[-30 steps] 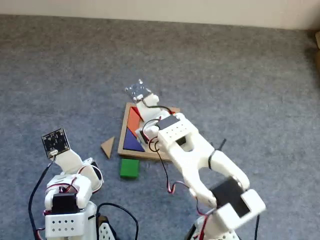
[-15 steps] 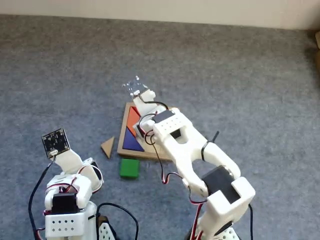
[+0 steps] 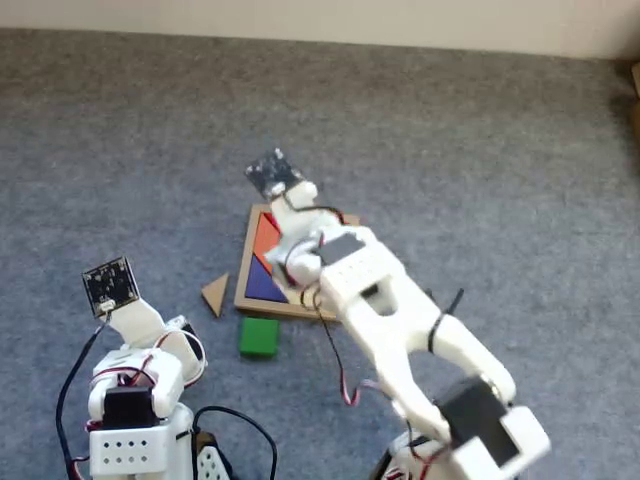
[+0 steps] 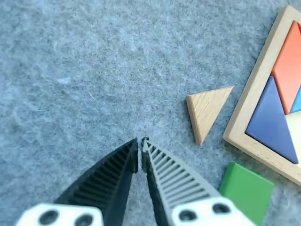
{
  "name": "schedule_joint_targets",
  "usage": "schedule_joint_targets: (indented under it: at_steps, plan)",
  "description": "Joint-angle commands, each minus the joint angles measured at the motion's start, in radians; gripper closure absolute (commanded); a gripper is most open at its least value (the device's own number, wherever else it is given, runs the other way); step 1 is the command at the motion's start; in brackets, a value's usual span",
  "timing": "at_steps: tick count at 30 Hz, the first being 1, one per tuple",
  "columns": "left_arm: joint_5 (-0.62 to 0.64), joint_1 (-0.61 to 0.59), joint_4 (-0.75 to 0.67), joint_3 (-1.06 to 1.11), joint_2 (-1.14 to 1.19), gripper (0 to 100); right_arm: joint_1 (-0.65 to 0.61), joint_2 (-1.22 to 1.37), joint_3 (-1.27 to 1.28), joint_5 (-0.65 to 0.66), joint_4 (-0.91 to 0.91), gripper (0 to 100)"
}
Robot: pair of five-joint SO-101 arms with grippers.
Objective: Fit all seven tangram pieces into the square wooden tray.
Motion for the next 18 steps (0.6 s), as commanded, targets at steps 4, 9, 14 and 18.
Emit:
schedule_joint_targets:
  at_steps: [4, 9, 14, 18]
  plan:
    - [-0.006, 0.019, 0.005, 0.019, -0.039, 96, -0.085, -0.206, 0.073, -0.330, 0.070, 93.3]
    - [-0.006, 0.019, 0.005, 0.019, -0.039, 96, -0.137, -0.211, 0.116, -0.523, -0.001, 90.2]
    - [-0.006, 0.019, 0.005, 0.019, -0.039, 96, -0.236, -0.136, 0.145, -0.730, 0.012, 84.9]
    - [-0.006, 0.019, 0.005, 0.019, -0.039, 96, -0.272, -0.018, 0.042, -0.847, 0.179, 71.9]
